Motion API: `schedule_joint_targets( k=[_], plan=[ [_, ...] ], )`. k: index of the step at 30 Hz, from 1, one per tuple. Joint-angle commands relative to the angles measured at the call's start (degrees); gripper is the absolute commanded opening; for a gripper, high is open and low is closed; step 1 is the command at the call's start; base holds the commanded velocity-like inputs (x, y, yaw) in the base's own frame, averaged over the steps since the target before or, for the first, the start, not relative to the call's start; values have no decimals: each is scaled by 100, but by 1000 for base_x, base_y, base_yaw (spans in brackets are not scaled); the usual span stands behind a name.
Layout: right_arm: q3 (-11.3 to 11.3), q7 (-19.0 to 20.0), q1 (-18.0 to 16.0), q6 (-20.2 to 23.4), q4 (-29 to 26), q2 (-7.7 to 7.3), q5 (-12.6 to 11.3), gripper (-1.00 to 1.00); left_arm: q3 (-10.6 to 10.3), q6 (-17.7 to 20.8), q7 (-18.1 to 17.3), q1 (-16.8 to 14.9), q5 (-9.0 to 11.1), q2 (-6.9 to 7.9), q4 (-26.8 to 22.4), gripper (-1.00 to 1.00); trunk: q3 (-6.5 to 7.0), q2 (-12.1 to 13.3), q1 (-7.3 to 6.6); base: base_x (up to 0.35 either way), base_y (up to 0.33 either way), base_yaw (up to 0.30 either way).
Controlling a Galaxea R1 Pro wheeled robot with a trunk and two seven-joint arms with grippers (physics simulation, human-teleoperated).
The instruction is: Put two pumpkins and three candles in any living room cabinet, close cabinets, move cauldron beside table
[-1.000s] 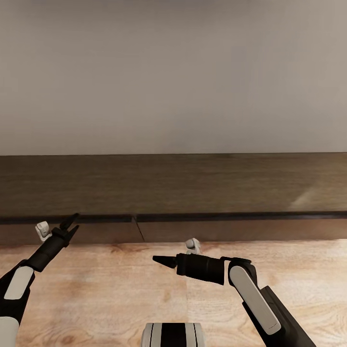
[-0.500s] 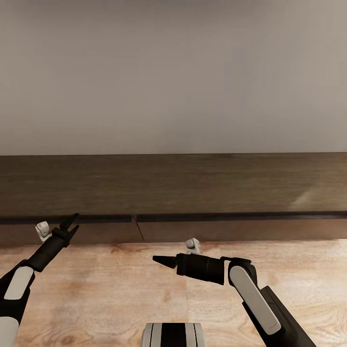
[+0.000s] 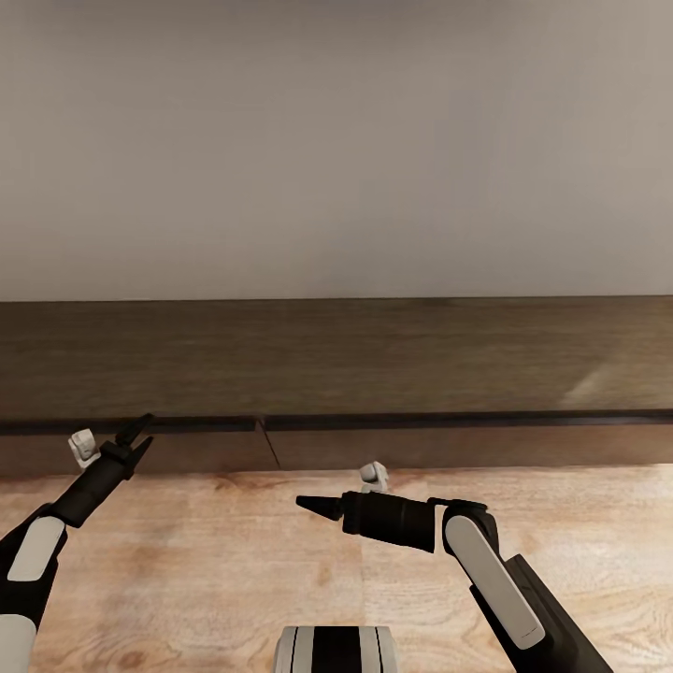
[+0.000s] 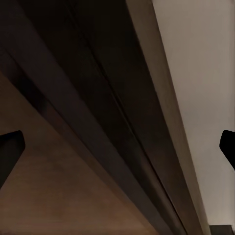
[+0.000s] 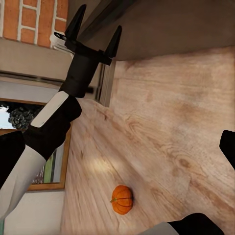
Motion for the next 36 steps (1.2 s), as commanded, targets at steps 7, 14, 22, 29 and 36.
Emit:
schedule_joint_targets(
  k=[7,14,22,29,36],
  plan=[
    [2,34,-3,9,-1,-3,32,100,9,44,-13,0,35,0,2,100,-92,-7,9,0,0,0],
    [2,34,-3,9,-1,-3,32,100,14,44,-15,1,38,1,2,100,-92,-7,9,0,0,0],
    [2,34,-3,7,-1,-3,32,100,13,44,-15,1,40,4,2,100,-159,-11,17,0,0,0],
    [2,34,-3,6,-1,-3,32,100,9,44,-15,1,40,0,2,100,-225,-15,25,0,0,0],
    [2,34,-3,1,-1,-3,32,100,7,44,-15,1,40,0,2,100,-269,-17,30,0,0,0]
  ],
)
